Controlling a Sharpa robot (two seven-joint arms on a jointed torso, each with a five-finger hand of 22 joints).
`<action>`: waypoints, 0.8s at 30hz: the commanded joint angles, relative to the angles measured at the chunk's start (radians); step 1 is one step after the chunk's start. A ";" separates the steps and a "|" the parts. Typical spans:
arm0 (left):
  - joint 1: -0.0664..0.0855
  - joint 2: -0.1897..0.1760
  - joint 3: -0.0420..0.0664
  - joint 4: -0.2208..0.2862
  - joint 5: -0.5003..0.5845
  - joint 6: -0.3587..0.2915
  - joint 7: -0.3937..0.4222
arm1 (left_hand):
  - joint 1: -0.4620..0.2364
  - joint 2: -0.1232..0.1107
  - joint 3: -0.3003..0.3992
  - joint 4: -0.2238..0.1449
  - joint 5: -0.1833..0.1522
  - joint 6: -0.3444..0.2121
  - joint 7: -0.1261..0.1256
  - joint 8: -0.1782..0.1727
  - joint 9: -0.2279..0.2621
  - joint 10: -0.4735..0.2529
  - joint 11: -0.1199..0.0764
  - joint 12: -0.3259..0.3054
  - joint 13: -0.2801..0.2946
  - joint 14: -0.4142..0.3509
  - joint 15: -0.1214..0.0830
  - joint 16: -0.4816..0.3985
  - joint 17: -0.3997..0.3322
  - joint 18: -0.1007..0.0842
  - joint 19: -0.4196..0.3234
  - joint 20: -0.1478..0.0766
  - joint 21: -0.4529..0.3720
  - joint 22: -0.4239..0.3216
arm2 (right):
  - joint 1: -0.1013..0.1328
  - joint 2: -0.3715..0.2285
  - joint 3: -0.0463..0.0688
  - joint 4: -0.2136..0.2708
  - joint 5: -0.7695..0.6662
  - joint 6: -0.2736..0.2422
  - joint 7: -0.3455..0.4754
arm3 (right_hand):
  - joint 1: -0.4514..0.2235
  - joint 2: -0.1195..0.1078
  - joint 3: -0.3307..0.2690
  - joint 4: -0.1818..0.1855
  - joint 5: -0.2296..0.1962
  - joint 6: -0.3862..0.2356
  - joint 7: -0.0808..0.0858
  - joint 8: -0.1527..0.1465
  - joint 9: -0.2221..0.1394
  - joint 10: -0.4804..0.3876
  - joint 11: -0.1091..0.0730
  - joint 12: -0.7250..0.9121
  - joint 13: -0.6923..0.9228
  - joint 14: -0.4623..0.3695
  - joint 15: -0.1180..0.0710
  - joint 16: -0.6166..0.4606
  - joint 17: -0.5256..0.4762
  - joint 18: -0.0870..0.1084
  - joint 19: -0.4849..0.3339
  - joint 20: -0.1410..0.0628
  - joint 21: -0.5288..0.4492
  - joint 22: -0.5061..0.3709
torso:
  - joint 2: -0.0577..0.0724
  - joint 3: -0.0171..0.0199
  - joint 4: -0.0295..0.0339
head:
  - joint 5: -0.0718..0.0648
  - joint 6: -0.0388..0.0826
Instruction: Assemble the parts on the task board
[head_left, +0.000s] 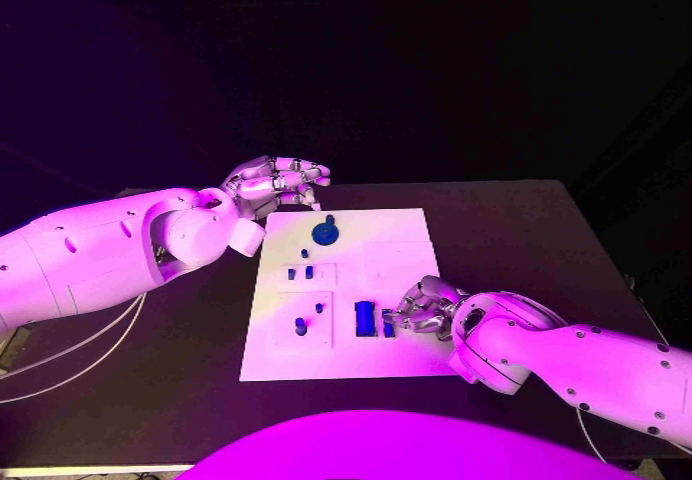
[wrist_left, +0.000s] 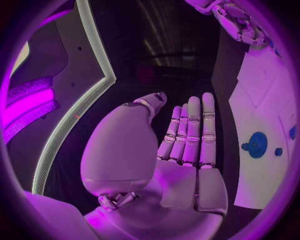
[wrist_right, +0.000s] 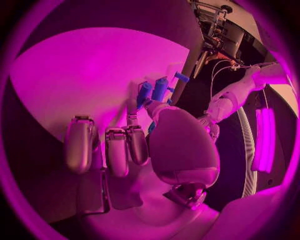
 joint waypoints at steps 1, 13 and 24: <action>0.001 0.002 0.001 0.001 -0.002 0.014 0.001 | 0.001 0.012 -0.002 0.004 0.003 -0.008 0.004 0.004 -0.001 -0.007 0.002 0.003 -0.001 -0.007 0.001 0.001 -0.001 0.005 0.005 0.001 -0.005 -0.001 | -0.002 0.001 0.000 0.000 -0.021 0.004 0.017 | -0.010 -0.003 -0.004 0.001 -0.005 -0.002 0.001 -0.006 -0.001 0.036 -0.003 0.002 0.172 0.093 -0.002 0.002 0.198 -0.009 0.029 -0.005 -0.006 0.194 | 0.000 -0.0003 -0.0005 | -0.001 0.000; 0.001 0.001 0.001 -0.002 -0.002 0.016 -0.001 | 0.000 0.013 -0.003 0.006 0.003 -0.008 0.005 0.004 -0.001 -0.007 0.003 0.004 -0.001 -0.008 0.001 0.001 -0.001 0.005 0.006 0.001 -0.006 -0.002 | -0.005 -0.052 0.000 0.062 -0.078 -0.050 0.080 | -0.049 -0.020 -0.028 0.002 -0.006 -0.004 0.003 -0.005 0.003 0.035 -0.002 0.001 0.172 0.093 -0.002 0.001 0.198 -0.008 0.028 -0.004 -0.008 0.194 | -0.001 -0.0006 -0.0003 | 0.004 0.000; 0.000 0.000 0.001 -0.003 -0.002 0.016 -0.001 | 0.000 0.013 -0.003 0.006 0.003 -0.008 0.005 0.004 -0.001 -0.007 0.003 0.004 -0.001 -0.008 0.001 0.001 -0.001 0.005 0.006 0.001 -0.006 -0.002 | -0.014 -0.094 0.000 0.108 -0.073 0.037 0.110 | -0.035 -0.035 -0.034 -0.009 -0.003 -0.006 0.001 -0.004 0.005 0.034 -0.004 -0.001 0.171 0.094 -0.002 0.003 0.202 -0.009 0.028 -0.005 -0.005 0.194 | -0.002 -0.0005 -0.0038 | 0.004 0.000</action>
